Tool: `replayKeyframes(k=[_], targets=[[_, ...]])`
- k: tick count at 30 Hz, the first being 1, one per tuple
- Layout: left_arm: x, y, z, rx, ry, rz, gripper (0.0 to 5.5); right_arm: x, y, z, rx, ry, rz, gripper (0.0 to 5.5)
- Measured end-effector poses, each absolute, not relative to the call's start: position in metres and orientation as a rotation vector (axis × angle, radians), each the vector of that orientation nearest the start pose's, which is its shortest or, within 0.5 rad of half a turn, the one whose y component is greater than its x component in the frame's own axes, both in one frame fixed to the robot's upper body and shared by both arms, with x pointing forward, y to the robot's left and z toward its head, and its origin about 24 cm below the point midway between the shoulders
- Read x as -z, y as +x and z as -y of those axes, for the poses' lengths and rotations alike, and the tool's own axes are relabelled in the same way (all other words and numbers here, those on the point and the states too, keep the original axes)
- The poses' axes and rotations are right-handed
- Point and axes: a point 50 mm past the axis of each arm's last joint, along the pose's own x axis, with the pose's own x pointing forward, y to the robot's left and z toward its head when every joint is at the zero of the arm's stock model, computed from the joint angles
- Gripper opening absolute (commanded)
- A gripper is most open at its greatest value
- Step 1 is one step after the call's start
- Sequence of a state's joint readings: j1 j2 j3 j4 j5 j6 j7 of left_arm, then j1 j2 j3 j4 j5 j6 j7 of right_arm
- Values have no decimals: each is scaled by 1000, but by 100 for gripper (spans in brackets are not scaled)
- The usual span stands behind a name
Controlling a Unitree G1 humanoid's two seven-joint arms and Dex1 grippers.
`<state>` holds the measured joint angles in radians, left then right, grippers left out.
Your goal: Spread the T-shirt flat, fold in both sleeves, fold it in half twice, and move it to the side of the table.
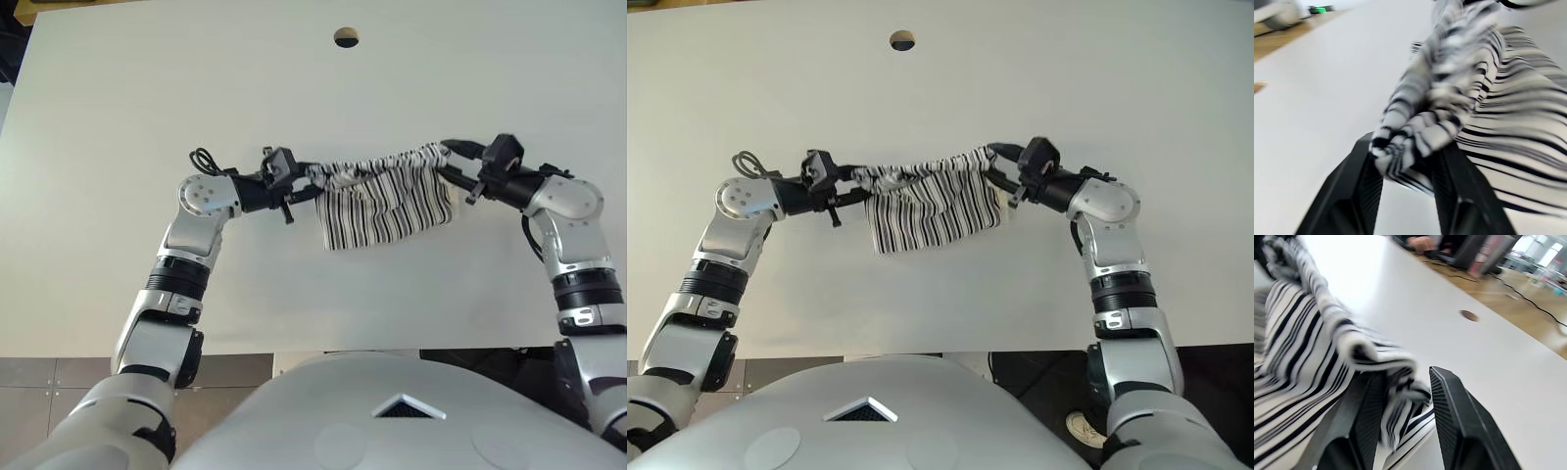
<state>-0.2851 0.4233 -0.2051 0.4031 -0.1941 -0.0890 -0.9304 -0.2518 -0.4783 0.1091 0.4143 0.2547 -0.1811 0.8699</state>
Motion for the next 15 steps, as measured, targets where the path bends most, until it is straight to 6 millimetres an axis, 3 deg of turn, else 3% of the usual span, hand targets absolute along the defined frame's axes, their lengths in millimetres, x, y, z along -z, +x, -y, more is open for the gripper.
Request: replayKeyframes(k=[4,7,11,13,15], targets=[[-37,287,-170,939,57,-259,186,-35,284,194,-788,-76,-187,161],[-37,305,-186,743,-57,-366,186,-34,292,194,-680,-29,-215,161],[-28,315,-211,511,-131,-423,186,-68,297,186,-645,-338,122,161],[-30,318,-215,443,-142,-368,186,-83,280,163,-767,-485,360,161],[-44,321,-213,423,-104,-188,186,-83,263,144,-892,-572,500,161]])
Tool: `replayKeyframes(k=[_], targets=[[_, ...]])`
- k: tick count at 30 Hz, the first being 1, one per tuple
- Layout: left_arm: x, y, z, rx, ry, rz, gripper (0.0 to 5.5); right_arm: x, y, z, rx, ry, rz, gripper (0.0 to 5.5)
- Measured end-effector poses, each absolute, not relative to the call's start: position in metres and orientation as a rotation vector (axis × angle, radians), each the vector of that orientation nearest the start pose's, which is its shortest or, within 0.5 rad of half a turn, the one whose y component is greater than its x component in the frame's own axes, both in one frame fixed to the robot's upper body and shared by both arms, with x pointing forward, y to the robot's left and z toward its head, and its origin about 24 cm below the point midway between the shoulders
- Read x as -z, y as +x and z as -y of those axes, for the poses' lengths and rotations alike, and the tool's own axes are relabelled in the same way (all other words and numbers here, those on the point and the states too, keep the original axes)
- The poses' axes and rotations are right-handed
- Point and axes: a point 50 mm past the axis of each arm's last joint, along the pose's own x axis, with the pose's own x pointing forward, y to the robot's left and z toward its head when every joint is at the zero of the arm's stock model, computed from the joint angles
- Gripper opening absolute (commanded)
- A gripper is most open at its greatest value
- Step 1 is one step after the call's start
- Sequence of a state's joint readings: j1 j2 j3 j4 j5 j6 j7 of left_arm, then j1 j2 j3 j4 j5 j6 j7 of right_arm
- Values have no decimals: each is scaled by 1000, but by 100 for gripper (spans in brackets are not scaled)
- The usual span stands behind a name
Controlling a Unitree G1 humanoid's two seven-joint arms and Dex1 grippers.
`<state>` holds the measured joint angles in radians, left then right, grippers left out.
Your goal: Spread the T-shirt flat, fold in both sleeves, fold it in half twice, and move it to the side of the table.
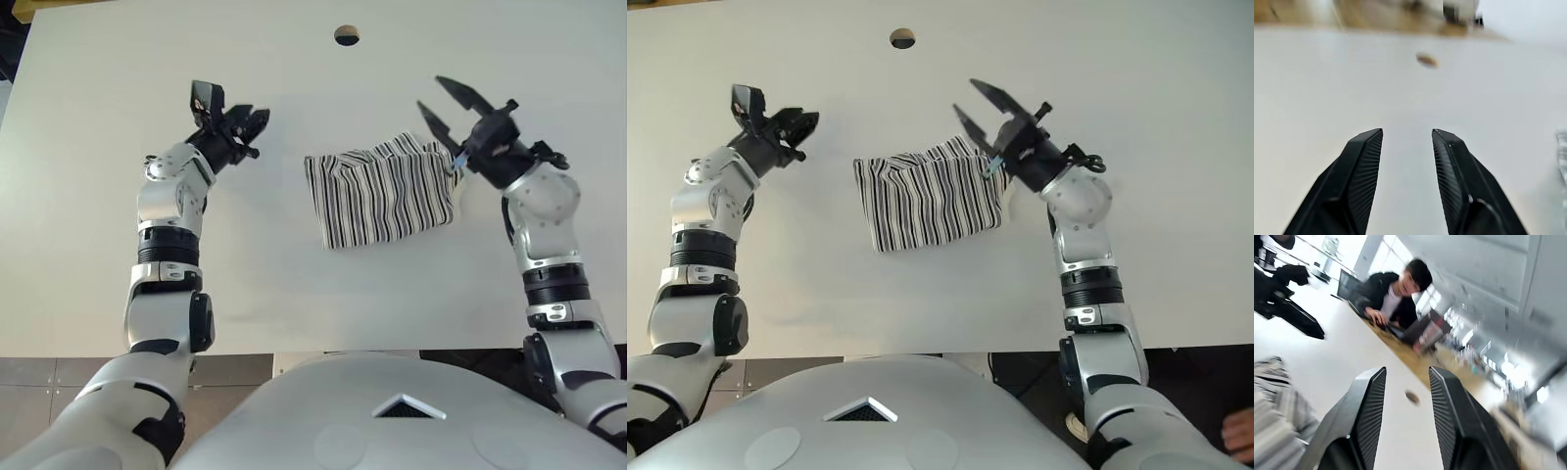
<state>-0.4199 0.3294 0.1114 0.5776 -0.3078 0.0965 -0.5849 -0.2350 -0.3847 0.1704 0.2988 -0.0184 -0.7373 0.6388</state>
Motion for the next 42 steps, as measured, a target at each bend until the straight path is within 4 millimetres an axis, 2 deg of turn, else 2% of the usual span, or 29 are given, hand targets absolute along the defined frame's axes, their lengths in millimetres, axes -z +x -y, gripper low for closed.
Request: replayKeyframes(k=[2,6,10,13,16,18,20,21,22,24,25,29,32,34,35,37,38,40,42], targets=[[-62,316,-202,492,-61,13,186,-74,249,130,-993,-645,559,161],[-61,298,-187,585,-92,136,186,-45,244,124,-1078,-822,483,161],[-62,283,-171,683,-130,202,186,-11,260,117,-1077,-1043,293,161],[-62,282,-169,680,-156,213,186,-8,285,113,-1031,-1220,241,161],[-63,282,-170,668,-178,226,186,-9,301,130,-994,-1326,174,161],[-64,283,-170,657,-187,235,186,-18,314,160,-934,-1389,96,161],[-64,285,-170,639,-202,244,186,-27,323,221,-821,-1425,-119,161],[-63,287,-169,629,-213,247,186,-32,322,247,-765,-1408,-221,161],[-61,290,-163,618,-240,249,186,-36,315,287,-680,-1372,-374,161],[-63,296,-155,608,-266,267,186,-41,304,321,-587,-1345,-496,161],[-66,300,-150,607,-277,278,186,-41,302,329,-557,-1320,-520,161],[-74,307,-140,624,-269,323,186,-40,301,330,-520,-1266,-519,161],[-73,307,-142,603,-257,355,186,-42,303,331,-448,-1219,-490,161],[-73,309,-148,561,-290,369,186,-49,308,334,-355,-1197,-428,161],[-73,310,-149,537,-297,369,186,-59,312,335,-303,-1199,-375,161],[-76,312,-152,505,-292,381,186,-94,322,344,-183,-1225,-242,161],[-78,313,-153,492,-281,392,186,-124,329,348,-104,-1252,-133,161],[-85,318,-153,478,-283,410,186,-156,337,339,-60,-1281,30,161],[-94,327,-149,464,-273,426,186,-162,346,315,-84,-1249,137,161]])
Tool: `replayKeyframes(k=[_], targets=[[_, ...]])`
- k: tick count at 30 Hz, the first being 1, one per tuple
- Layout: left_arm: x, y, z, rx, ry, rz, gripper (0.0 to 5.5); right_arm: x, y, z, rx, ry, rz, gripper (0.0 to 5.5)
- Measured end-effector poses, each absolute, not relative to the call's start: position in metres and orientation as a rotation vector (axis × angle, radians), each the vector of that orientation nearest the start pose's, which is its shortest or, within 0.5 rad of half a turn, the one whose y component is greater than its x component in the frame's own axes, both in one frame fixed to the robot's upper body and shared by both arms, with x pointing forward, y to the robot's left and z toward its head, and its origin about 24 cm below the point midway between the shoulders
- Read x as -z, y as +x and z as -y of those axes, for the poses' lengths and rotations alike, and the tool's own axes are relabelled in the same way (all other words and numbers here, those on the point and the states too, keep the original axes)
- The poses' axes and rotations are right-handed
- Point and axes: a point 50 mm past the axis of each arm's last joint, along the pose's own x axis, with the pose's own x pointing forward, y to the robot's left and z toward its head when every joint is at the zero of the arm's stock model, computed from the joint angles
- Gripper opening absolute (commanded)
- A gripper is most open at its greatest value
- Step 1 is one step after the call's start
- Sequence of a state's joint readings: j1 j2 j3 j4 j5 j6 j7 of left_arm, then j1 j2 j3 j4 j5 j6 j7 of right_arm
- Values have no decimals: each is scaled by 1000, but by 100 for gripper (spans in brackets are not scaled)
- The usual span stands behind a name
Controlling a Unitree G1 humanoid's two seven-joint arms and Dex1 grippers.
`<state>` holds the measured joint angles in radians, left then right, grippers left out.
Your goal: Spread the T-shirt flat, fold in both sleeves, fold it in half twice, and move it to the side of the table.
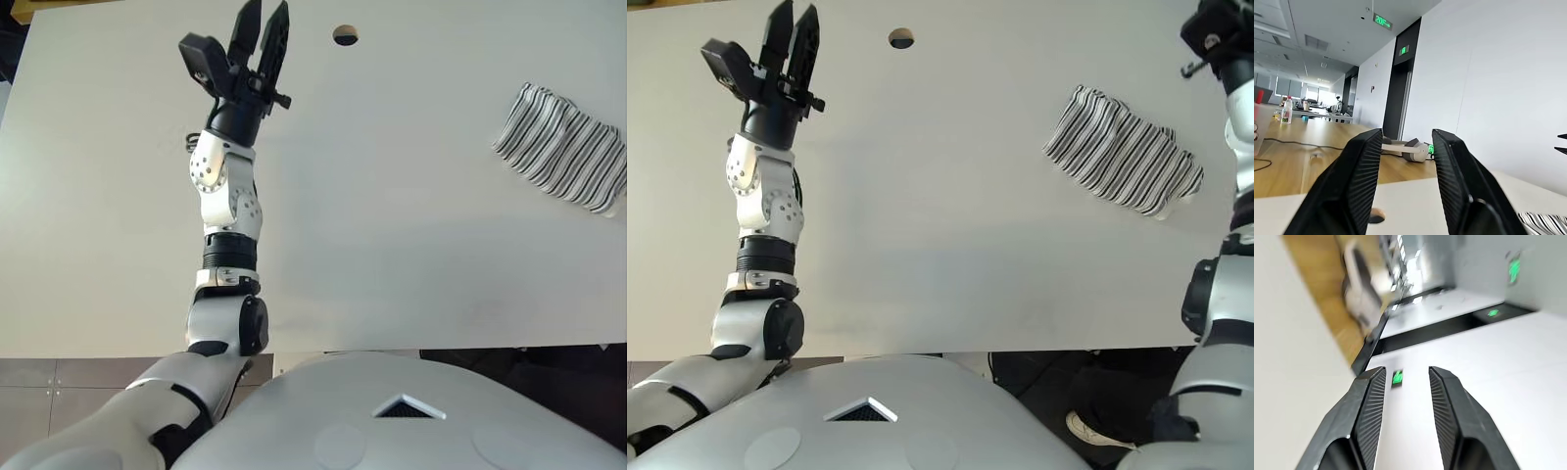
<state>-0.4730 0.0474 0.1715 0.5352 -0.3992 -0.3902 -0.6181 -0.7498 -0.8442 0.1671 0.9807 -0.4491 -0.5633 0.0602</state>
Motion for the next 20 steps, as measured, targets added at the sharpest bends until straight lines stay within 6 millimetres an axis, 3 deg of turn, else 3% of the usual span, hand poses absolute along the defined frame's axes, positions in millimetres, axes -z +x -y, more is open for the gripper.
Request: replayKeyframes(k=[3,7,11,13,20], targets=[[-107,342,-141,396,-227,439,186,-147,360,267,-139,-1069,264,161],[-154,366,-138,159,-182,554,186,-154,368,203,-120,-640,524,161],[-184,363,-133,94,-158,701,186,-174,361,177,-83,-337,722,161],[-191,359,-124,117,-122,750,186,-171,353,169,-95,-270,759,161],[-175,349,-124,103,-25,764,186,-170,332,160,-146,-206,815,161]])
